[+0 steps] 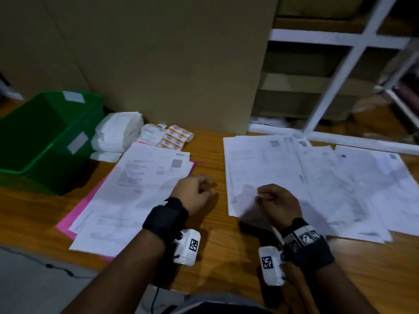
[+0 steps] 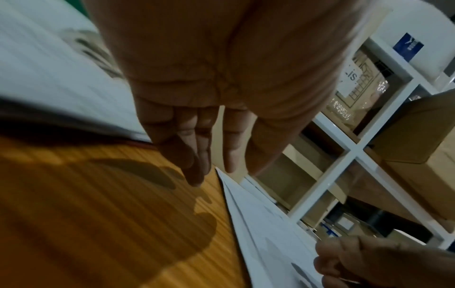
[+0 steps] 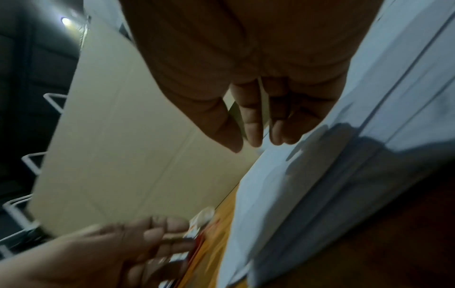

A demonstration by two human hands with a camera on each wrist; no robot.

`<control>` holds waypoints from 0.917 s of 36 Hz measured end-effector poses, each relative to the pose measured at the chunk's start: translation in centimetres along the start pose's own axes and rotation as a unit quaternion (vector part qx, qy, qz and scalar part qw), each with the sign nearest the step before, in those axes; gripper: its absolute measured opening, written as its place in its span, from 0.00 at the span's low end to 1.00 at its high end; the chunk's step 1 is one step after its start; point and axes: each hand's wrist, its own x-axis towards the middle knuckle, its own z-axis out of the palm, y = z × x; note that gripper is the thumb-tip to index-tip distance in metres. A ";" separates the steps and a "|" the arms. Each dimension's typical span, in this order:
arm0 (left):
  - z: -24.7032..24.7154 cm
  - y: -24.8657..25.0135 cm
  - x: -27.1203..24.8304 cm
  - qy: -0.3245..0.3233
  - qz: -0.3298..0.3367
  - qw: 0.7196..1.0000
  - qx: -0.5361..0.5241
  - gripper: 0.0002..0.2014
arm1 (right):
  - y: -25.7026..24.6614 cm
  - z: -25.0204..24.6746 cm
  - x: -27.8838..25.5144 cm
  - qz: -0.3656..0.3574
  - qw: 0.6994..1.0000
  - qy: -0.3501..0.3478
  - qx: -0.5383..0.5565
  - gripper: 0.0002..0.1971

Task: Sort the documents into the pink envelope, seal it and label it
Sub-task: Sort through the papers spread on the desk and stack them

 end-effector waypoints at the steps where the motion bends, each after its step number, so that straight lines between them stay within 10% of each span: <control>1: 0.6 0.4 0.5 -0.009 0.002 1.000 -0.006 0.17 | 0.9 -1.0 0.2 0.007 1.000 0.015 -0.016 0.07; 7: 3.4 2.1 3.5 -0.055 -0.008 0.998 -0.008 0.12 | 4.5 -4.8 1.4 0.080 0.987 0.113 -0.085 0.06; 23: 5.8 2.0 4.4 -0.049 -0.030 0.983 -0.174 0.10 | 4.0 -5.7 0.6 0.130 0.984 0.049 -0.109 0.05; 33: 6.4 0.8 3.2 -0.006 -0.029 0.985 -0.172 0.09 | 2.8 -4.9 -1.9 0.141 0.989 0.029 -0.033 0.27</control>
